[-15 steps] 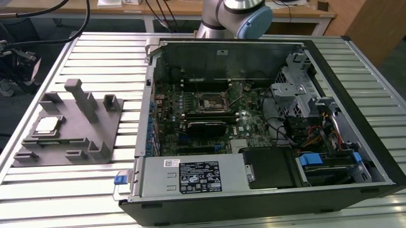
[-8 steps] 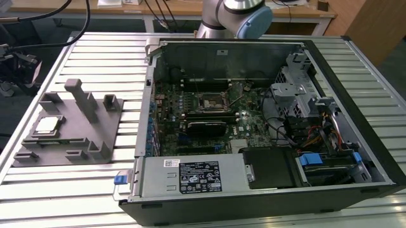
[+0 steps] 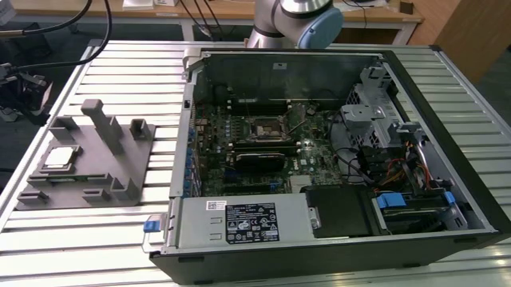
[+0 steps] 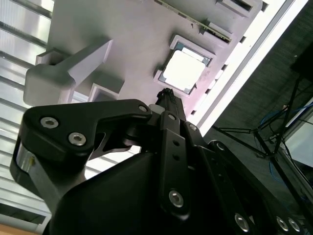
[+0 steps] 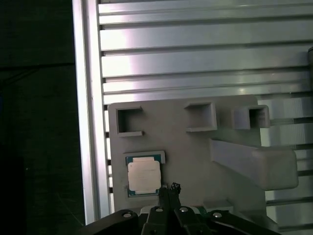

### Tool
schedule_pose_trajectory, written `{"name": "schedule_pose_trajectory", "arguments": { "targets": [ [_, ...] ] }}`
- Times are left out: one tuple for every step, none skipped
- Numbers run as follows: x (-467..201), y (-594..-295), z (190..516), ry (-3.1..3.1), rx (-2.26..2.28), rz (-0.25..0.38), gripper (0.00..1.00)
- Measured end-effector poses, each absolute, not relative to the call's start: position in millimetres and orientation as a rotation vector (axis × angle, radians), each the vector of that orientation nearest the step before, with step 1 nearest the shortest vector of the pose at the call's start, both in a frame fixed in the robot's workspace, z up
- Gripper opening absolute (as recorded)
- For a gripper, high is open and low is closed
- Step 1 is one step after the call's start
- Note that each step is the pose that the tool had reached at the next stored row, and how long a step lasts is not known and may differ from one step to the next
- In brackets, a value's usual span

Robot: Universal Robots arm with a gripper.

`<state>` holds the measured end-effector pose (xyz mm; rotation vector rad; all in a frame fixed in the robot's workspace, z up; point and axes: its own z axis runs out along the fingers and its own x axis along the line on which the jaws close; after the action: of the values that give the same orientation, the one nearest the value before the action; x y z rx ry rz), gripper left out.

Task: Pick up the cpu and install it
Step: 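Pick up the cpu and move it towards the insertion slot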

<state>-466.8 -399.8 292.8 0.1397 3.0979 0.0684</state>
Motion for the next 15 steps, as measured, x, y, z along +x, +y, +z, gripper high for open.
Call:
{"name": "schedule_pose_trajectory", "arguments": {
  "targets": [
    [-467, -400, 291, 3.098, 0.140, 0.068, 0.11],
    [-467, -400, 290, 3.098, 0.140, 0.068, 0.11],
    [-468, -401, 289, 3.098, 0.140, 0.068, 0.11],
    [-468, -402, 288, 3.098, 0.140, 0.068, 0.11],
    [-468, -402, 286, 3.098, 0.140, 0.068, 0.11],
    [-468, -403, 285, 3.098, 0.140, 0.068, 0.11],
    [-468, -403, 284, 3.098, 0.140, 0.068, 0.11],
    [-469, -404, 283, 3.098, 0.140, 0.067, 0.11],
    [-469, -405, 281, 3.098, 0.141, 0.068, 0.11],
    [-470, -405, 280, 3.098, 0.141, 0.068, 0.11],
    [-471, -406, 279, 3.098, 0.141, 0.067, 0.11],
    [-471, -406, 277, 3.098, 0.141, 0.067, 0.11],
    [-472, -407, 276, 3.098, 0.141, 0.067, 0.11],
    [-473, -407, 274, 3.098, 0.141, 0.067, 0.11],
    [-474, -407, 273, 3.097, 0.141, 0.067, 0.11]
  ]
}}
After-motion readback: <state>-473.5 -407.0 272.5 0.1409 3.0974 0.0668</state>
